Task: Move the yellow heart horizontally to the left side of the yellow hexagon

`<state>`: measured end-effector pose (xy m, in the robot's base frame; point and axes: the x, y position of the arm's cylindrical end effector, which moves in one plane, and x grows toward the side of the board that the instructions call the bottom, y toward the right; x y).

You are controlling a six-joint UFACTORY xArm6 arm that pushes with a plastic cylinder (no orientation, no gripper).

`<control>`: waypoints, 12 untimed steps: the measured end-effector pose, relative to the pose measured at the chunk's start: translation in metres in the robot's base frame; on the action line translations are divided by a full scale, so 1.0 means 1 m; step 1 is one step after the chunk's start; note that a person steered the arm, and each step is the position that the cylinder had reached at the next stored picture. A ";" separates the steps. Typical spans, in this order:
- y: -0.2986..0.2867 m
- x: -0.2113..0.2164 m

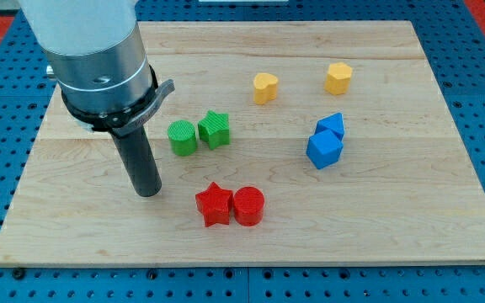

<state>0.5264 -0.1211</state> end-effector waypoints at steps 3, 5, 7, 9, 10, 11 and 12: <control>0.000 -0.010; 0.013 -0.039; 0.106 -0.055; 0.129 -0.140; 0.129 -0.159; 0.132 -0.162; 0.136 -0.169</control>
<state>0.3578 0.0145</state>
